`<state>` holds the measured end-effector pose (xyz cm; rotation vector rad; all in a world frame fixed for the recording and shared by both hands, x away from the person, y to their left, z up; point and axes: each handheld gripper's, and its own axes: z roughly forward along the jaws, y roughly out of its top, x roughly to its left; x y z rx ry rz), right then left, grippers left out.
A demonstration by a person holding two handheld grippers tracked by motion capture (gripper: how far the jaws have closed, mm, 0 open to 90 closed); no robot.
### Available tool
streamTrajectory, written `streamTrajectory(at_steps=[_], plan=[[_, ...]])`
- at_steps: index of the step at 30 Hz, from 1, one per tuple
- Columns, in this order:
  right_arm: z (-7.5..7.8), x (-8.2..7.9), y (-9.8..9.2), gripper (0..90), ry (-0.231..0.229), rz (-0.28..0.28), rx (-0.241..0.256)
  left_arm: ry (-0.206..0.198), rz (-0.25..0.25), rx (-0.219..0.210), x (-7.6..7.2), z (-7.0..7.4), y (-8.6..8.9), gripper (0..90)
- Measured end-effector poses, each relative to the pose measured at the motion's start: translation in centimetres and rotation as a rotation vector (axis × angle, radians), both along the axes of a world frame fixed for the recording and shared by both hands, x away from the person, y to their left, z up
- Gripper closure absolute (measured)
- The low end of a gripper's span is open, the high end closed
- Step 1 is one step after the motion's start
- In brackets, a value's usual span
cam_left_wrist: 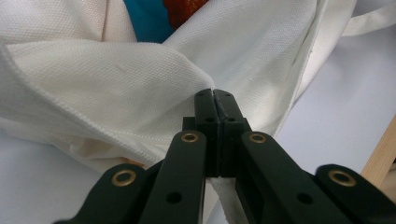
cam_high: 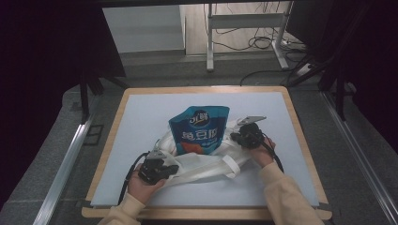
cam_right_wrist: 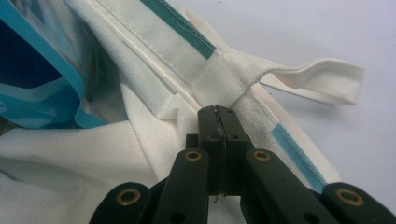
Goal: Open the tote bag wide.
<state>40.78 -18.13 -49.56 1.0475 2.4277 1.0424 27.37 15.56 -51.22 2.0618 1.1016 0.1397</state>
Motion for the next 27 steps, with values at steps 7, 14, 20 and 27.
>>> streamTrajectory(at_steps=[7, 14, 20, 27], plan=[[0.5, -0.7, 0.0, 88.9, -0.038, 0.001, 0.013, -0.044, 0.01, -0.031, 0.1, 0.8, 0.1, 89.8], [2.3, -2.2, -0.8, 88.9, -0.092, 0.019, 0.083, -0.116, 0.035, -0.058, -0.3, 2.2, 0.8, 89.7], [3.3, -3.4, -1.6, 88.9, -0.122, 0.031, 0.128, -0.172, 0.07, -0.082, -0.8, 3.7, 2.0, 89.7], [4.1, -4.8, -3.0, 88.8, -0.15, 0.037, 0.17, -0.199, 0.125, -0.085, -1.0, 4.2, 3.8, 89.6]])
